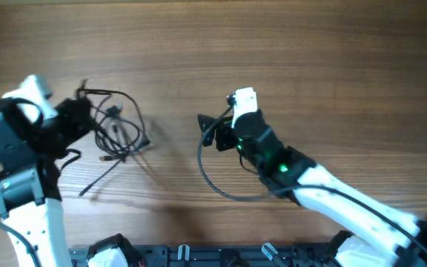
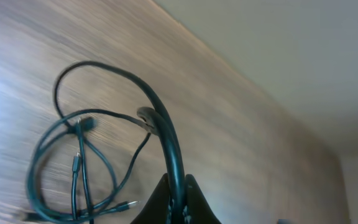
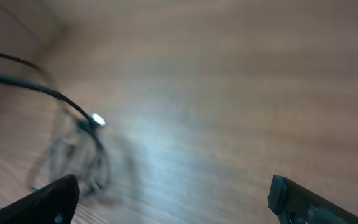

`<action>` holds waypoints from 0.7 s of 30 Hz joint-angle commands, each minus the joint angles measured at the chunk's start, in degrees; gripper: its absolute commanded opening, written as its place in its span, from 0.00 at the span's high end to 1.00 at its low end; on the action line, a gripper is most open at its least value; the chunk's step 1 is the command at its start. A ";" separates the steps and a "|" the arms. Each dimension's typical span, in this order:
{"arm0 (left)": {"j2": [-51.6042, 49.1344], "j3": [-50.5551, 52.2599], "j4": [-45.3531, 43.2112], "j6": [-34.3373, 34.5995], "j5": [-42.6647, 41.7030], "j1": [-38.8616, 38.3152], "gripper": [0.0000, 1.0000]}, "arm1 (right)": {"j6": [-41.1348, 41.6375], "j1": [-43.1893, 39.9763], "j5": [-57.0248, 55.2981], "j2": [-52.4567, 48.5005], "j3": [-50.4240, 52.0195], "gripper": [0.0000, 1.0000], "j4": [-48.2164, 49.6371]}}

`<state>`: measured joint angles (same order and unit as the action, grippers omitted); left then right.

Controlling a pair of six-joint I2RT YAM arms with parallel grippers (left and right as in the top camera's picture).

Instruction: Untangle cables

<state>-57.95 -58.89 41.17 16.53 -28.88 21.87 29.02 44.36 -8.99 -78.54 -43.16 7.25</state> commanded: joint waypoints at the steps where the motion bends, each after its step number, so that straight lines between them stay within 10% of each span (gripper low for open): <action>1: -2.67 -1.38 0.81 -7.37 -1.90 -7.54 0.96 | -3.72 -0.22 0.48 5.62 0.13 0.00 -1.16; 7: -11.37 -1.38 1.27 -10.19 -1.22 -20.17 0.94 | -4.98 -0.22 -0.26 9.81 0.13 0.00 -3.41; 14: -17.92 -1.40 -1.77 -10.12 -1.22 -26.97 0.58 | -4.87 -0.22 -1.38 9.77 0.13 0.00 -5.11; 21: -15.67 -1.40 -2.58 -10.12 3.54 -26.95 0.55 | -4.92 -0.20 -2.43 9.77 0.13 0.00 -5.33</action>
<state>-75.92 -59.16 38.98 7.53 -27.94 -4.89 25.19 44.36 -9.93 -69.52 -43.16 1.85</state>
